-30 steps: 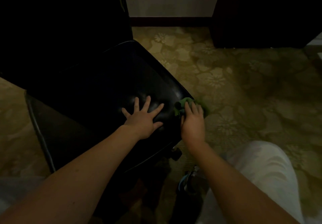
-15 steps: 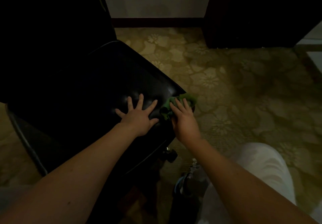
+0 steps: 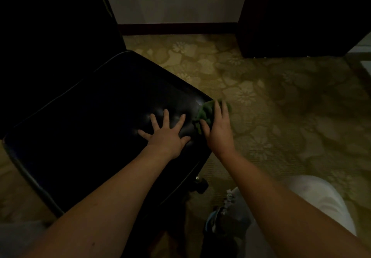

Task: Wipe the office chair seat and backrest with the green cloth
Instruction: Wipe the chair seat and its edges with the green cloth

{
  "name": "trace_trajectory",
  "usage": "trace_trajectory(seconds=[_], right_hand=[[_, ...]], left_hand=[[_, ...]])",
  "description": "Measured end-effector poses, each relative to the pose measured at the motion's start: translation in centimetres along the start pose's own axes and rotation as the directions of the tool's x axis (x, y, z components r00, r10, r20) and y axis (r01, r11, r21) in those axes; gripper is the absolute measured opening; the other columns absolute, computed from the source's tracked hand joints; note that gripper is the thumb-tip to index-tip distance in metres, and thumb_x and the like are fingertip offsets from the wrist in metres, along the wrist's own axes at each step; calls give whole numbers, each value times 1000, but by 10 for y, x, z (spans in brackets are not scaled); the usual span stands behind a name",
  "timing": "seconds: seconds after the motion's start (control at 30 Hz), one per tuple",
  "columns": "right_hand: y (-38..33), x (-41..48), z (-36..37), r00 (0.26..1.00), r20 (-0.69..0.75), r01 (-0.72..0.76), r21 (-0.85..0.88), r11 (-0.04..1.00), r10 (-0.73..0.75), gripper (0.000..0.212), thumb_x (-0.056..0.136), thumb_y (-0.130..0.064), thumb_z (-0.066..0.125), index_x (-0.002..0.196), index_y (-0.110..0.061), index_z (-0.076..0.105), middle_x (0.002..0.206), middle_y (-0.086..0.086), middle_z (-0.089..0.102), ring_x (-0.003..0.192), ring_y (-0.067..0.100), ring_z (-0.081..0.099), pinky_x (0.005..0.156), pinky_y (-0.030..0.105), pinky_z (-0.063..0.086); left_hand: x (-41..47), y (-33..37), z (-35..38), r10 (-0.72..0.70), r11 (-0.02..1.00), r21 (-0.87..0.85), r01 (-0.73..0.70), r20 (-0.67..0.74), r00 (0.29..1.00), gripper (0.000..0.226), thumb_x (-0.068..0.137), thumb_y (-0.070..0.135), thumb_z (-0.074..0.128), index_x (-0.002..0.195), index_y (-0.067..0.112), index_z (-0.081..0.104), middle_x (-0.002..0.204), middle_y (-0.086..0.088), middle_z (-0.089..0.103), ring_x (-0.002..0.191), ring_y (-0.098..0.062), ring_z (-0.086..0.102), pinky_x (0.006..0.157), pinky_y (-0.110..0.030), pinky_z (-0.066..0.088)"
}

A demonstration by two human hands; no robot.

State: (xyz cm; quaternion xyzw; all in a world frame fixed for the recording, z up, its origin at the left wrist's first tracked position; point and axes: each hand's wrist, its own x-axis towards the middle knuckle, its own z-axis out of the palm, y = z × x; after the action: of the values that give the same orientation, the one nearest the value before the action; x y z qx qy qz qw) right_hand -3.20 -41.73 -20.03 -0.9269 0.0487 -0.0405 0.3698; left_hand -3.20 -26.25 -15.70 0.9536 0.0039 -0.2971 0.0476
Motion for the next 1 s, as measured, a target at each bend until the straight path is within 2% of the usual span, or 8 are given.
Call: trace_trajectory(seconds=[0.07, 0.17, 0.33, 0.5, 0.63, 0.7, 0.83, 1.0], right_hand=[[5, 4, 5, 999, 24, -26, -20, 999, 27, 63, 100, -27, 53, 153, -6, 26, 164, 15, 13, 151, 32, 5, 122, 39, 9], [11, -5, 10, 999, 30, -28, -38, 999, 29, 57, 102, -22, 48, 153, -7, 29, 164, 11, 15, 152, 30, 2, 120, 33, 5], [13, -22, 8, 992, 108, 75, -88, 993, -65, 54, 100, -14, 49, 152, -9, 32, 163, 9, 18, 152, 28, 4, 118, 28, 6], [19, 13, -14, 975, 188, 140, -87, 986, -122, 53, 96, -13, 58, 146, -9, 43, 162, 9, 21, 151, 29, 11, 118, 29, 10], [16, 33, -11, 977, 179, 135, -109, 985, -114, 54, 95, -13, 58, 147, -13, 43, 162, 6, 23, 151, 31, 8, 119, 32, 10], [15, 40, -5, 985, 148, 111, -130, 985, -91, 54, 95, -13, 58, 146, -15, 45, 163, 8, 21, 151, 34, 7, 119, 33, 10], [6, 57, 4, 992, 119, 45, -49, 998, -39, 51, 94, -9, 55, 144, -14, 48, 162, 18, 18, 149, 33, 17, 122, 36, 18], [6, 49, 7, 991, 126, 45, 3, 999, -45, 51, 94, -7, 54, 145, -13, 47, 159, 16, 28, 147, 29, 26, 118, 28, 18]], left_hand=[[2, 2, -2, -11, 1000, -18, 11, -3, 1000, 72, 99, 66, 33, 152, 53, -14, 163, -1, -32, 148, -43, -26, 109, -79, 5], [4, 5, -6, -19, 999, -30, 19, 1, 1000, 72, 99, 65, 33, 153, 52, -13, 163, -2, -32, 148, -44, -26, 108, -79, 5], [4, 5, -4, -2, 999, -49, 1, -20, 1000, 71, 100, 64, 32, 153, 50, -12, 163, -3, -31, 148, -44, -26, 108, -80, 5], [5, 1, -6, 28, 998, -49, -30, -49, 998, 71, 100, 63, 34, 154, 50, -10, 164, -3, -28, 149, -43, -23, 109, -79, 7], [-10, -19, 3, 138, 981, 162, -111, -168, 976, 71, 98, 66, 34, 154, 49, -6, 166, -1, -23, 152, -35, -20, 110, -78, 2], [-18, -37, 9, 173, 970, 202, -134, -193, 966, 70, 98, 67, 32, 154, 51, -6, 165, -1, -25, 152, -35, -20, 112, -76, 3], [-20, -57, 13, 193, 977, 120, -177, -136, 972, 66, 99, 65, 31, 152, 54, -6, 166, 2, -23, 152, -35, -18, 116, -72, 7], [-9, -49, 13, 178, 983, 74, -169, -141, 974, 65, 99, 64, 30, 153, 53, -5, 166, 1, -23, 151, -38, -20, 113, -75, 3]])
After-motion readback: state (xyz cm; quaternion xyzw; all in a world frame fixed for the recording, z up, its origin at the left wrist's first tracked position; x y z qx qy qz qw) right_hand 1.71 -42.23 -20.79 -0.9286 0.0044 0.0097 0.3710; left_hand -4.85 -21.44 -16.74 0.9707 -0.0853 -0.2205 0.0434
